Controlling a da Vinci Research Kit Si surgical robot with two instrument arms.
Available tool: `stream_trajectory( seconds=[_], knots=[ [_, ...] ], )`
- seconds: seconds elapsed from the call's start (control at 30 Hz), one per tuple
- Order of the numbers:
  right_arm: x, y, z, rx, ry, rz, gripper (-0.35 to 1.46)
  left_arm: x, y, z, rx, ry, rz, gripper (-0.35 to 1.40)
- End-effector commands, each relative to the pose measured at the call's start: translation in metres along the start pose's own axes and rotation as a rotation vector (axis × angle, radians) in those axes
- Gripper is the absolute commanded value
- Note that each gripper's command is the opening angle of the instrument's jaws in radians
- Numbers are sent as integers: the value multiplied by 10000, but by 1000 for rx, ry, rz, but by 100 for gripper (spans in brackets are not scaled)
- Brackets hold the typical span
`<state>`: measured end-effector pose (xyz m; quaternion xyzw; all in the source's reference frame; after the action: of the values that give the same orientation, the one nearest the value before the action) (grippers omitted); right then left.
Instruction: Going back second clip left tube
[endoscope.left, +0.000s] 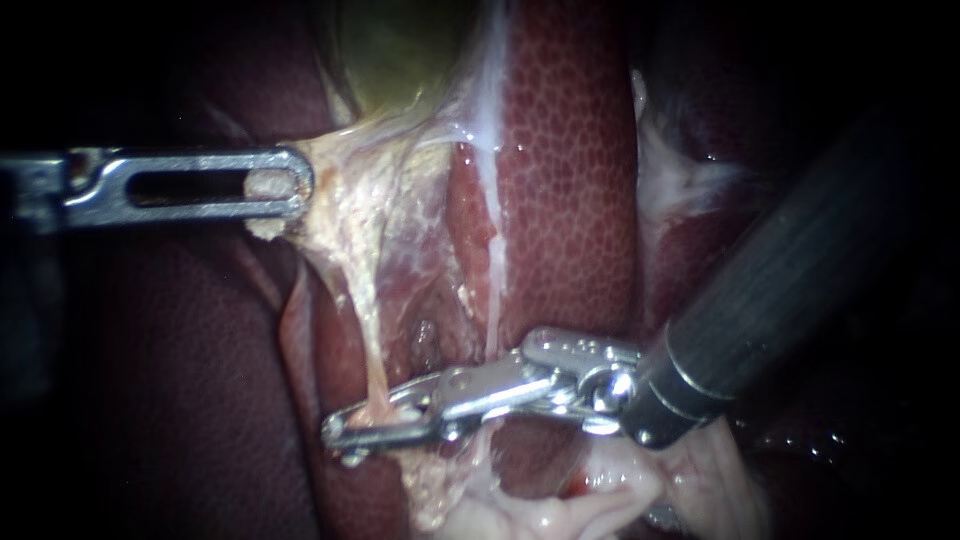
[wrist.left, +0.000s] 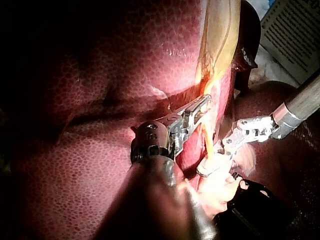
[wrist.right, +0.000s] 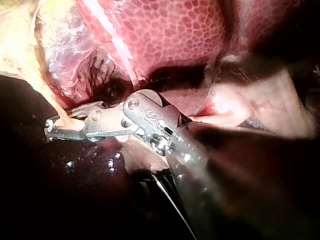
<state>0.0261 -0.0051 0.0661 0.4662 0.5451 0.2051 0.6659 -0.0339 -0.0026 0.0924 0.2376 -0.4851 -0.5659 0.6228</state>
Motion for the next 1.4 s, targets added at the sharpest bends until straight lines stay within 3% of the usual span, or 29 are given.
stream_trajectory(
  seconds=[0.03, 0.27, 0.4, 0.47, 0.57, 0.87, 1.23, 1.4],
  knots=[
    [0, 1, 0, -1, 0, 0, -35, 0, 0, 0, 0, 0, 0, -35],
    [0, 1, 1, -1, 0, 0, -35, 1, 0, 0, 0, 0, 0, -35],
    [5, 4, 4, -1, 2, 8, 16, 1, 0, 0, 0, 0, 0, -35],
    [8, 5, 5, -27, 11, -32, 37, 1, 0, 0, 0, 0, 0, -35],
    [13, 5, 5, -59, 28, -88, 51, 1, 0, 0, 0, -1, 0, -35],
    [26, 5, -12, -132, 52, -152, 60, 1, 0, 0, -1, -1, 0, -35],
    [27, 1, -56, -132, 50, -185, 60, 1, 0, -1, 0, 0, 1, -35],
    [30, -8, -81, -132, 48, -212, 60, 1, 0, -1, 0, 0, 1, -35]
  ],
)
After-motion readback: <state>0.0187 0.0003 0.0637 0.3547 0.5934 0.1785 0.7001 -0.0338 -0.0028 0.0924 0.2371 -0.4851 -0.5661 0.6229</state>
